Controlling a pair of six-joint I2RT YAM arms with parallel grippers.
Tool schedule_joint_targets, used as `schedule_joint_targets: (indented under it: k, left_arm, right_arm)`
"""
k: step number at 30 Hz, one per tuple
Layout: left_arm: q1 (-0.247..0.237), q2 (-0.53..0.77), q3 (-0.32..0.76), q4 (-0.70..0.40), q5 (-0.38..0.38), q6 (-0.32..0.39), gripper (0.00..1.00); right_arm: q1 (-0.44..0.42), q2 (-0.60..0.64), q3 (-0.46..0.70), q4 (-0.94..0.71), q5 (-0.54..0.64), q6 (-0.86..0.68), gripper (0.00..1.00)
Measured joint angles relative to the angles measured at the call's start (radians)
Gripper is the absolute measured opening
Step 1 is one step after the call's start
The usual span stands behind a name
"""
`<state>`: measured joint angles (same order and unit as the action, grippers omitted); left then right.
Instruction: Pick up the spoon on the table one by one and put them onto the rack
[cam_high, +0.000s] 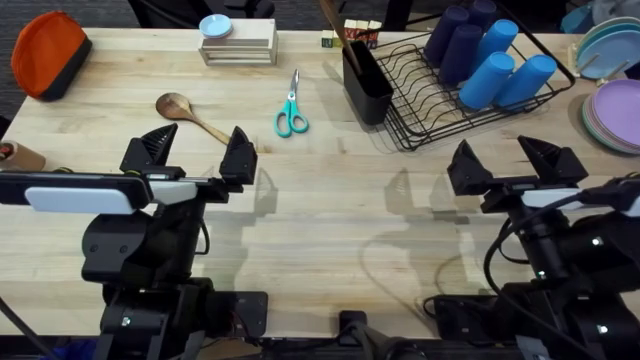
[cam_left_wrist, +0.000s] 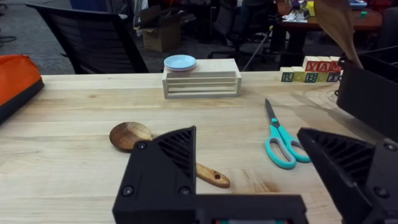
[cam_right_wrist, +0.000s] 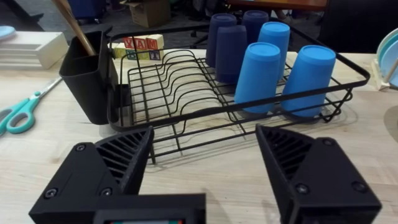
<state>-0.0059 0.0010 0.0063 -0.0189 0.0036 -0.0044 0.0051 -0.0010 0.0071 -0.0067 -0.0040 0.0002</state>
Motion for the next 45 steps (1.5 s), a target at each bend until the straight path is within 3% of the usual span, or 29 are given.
schedule_joint_targets:
  k: [19,23,24,28,30,40,41,45]
  left_arm:
    - [0.0,0.0,0.002,-0.066,0.0,0.001,0.993]
    - [0.0,0.0,0.086,-0.254,-0.018,0.001,0.993]
    - [0.0,0.01,0.152,-0.344,-0.034,0.001,0.993]
    - [0.0,0.081,0.266,-0.395,-0.048,-0.009,0.993]
    - [0.0,0.296,0.467,-0.489,-0.052,-0.027,0.993]
    - [0.0,0.691,0.892,-0.758,-0.053,-0.035,0.993]
    - [0.0,0.781,1.018,-0.843,-0.053,-0.035,0.994]
    - [0.0,0.88,1.157,-0.949,-0.053,-0.035,0.993]
  right_arm:
    - [0.0,0.0,0.001,-0.006,0.004,0.0,0.996]
    - [0.0,0.0,0.012,-0.028,0.0,0.008,0.996]
    - [0.0,0.001,0.058,-0.13,-0.009,0.018,0.996]
    - [0.0,0.035,0.151,-0.285,-0.012,0.023,0.996]
    - [0.0,0.165,0.346,-0.385,-0.012,0.023,0.996]
    - [0.0,0.55,0.813,-0.59,-0.016,0.022,0.996]
    - [0.0,0.673,0.951,-0.654,-0.017,0.022,0.996]
    - [0.0,0.819,1.108,-0.758,-0.019,0.022,0.996]
